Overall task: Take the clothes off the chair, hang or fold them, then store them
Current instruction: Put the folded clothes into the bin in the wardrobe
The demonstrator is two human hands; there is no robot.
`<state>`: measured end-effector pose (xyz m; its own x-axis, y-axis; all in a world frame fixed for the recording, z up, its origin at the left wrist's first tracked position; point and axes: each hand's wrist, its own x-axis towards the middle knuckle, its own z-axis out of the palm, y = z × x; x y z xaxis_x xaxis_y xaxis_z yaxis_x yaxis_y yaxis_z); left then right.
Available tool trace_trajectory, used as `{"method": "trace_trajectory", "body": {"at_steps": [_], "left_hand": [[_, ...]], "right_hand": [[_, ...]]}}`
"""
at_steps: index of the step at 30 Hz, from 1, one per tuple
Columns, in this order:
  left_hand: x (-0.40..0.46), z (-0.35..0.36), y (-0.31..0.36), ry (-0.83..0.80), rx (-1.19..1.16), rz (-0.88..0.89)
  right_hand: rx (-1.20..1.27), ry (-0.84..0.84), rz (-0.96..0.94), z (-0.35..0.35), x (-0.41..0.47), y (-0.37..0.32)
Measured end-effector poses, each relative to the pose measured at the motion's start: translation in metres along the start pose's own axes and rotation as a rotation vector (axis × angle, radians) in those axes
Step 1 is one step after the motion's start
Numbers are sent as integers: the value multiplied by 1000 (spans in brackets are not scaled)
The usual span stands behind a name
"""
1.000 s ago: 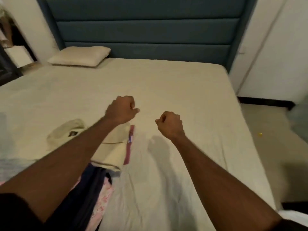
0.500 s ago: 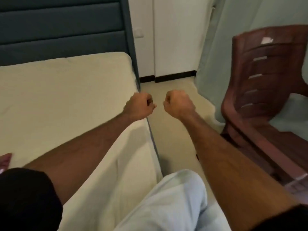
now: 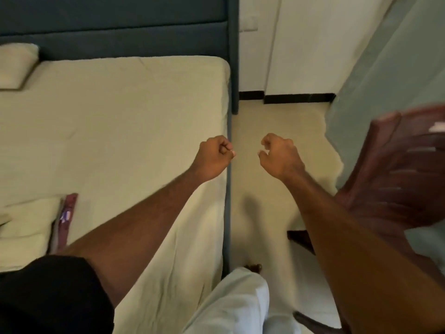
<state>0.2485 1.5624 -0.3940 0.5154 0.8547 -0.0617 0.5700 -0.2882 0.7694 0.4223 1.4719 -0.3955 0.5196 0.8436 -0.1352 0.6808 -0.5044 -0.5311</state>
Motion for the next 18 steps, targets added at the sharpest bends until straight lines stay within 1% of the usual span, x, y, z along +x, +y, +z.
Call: {"method": "trace_trajectory", "body": {"at_steps": [4, 6, 9, 12, 13, 16, 18], "left_hand": [[-18, -54, 13, 57, -74, -71], [-35, -79, 13, 109, -104, -123], [-70, -106, 2, 187, -167, -221], [-123, -126, -17, 313, -196, -332], [-151, -134, -24, 385, -208, -384], [-228, -151, -37, 553, -234, -564], [-281, -159, -43, 684, -266, -685]], "right_hand": [[-7, -111, -149, -20, 5, -76], [-13, -204, -225, -15, -1, -114], [-21, -320, -325, 4, -18, -150], [-64, -414, -434, 29, -43, -174], [-79, -458, -470, 41, -57, -184], [-79, -567, -555, 69, -100, -209], [-52, -633, -648, 92, -132, -230]]}}
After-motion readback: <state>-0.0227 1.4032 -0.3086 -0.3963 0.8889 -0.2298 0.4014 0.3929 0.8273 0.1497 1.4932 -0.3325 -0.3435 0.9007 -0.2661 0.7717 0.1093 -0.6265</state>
